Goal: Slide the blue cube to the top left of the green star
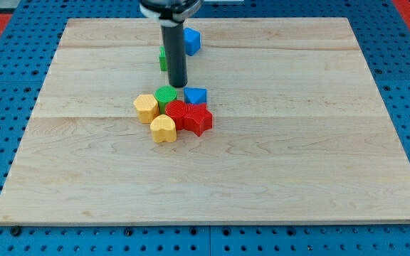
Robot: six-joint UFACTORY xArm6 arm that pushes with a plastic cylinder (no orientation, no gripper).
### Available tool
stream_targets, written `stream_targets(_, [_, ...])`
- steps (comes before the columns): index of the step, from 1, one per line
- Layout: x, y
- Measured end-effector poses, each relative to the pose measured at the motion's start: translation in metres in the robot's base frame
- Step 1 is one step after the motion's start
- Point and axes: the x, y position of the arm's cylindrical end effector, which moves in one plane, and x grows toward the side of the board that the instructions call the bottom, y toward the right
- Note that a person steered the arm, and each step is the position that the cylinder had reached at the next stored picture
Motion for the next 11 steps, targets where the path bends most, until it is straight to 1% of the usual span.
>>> stream_targets(1, [-0.011,0.030])
stream_targets(2, [-0.017,0.093])
stream_targets(3, [-0.050,0.131])
stream_targets(4, [-0.100,0.110])
stream_targets(5, [-0.100,0.020])
stream_targets(6, [-0.060,-0.059])
stream_targets(7, [-0.044,-0.086])
stream_targets(8, [-0.087,-0.089])
stream_targets(9, [-0.107,-0.088])
stream_targets(10, [-0.113,-0.108])
stream_targets(11, [-0.117,-0.114])
